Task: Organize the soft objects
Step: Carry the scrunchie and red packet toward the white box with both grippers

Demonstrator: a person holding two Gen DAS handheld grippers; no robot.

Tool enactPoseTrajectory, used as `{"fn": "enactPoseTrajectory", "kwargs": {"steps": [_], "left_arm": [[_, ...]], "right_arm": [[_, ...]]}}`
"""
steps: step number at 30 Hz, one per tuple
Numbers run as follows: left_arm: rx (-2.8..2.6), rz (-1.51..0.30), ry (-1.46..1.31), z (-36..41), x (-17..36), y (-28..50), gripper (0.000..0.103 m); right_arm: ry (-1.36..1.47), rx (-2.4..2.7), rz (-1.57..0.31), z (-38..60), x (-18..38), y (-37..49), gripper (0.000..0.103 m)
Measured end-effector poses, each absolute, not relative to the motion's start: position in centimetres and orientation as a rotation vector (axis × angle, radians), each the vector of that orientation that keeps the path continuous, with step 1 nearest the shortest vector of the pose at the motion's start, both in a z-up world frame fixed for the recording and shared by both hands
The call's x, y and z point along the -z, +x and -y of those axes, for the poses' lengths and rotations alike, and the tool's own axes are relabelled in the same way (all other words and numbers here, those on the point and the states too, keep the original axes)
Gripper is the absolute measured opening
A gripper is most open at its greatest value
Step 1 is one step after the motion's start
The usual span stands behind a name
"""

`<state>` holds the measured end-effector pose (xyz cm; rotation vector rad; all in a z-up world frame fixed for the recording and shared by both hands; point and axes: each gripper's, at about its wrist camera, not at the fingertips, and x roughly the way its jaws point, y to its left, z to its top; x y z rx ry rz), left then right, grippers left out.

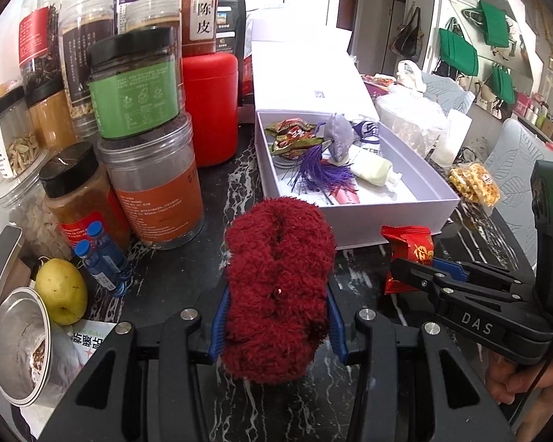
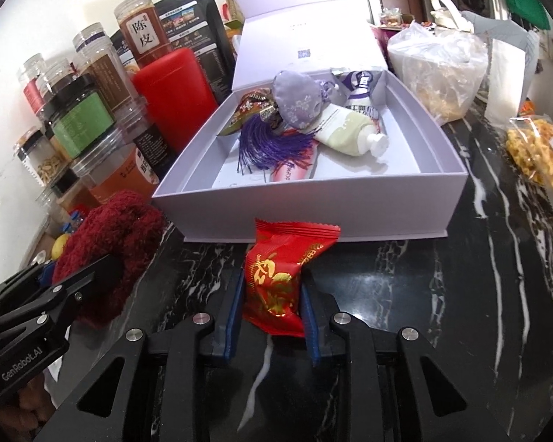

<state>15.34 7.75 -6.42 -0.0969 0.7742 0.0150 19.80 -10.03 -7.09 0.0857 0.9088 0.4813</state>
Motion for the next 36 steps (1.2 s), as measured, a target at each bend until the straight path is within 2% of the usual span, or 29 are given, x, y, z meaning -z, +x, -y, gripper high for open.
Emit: {"fn": "enactPoseTrajectory", "kwargs": {"steps": [36], "left_arm": [[0.098, -0.569, -0.048, -2.9, -2.4, 7.9, 0.043]], "right_arm": [[0.062, -0.487, -0.682, 14.7, -2.8, 7.7, 0.028]]}}
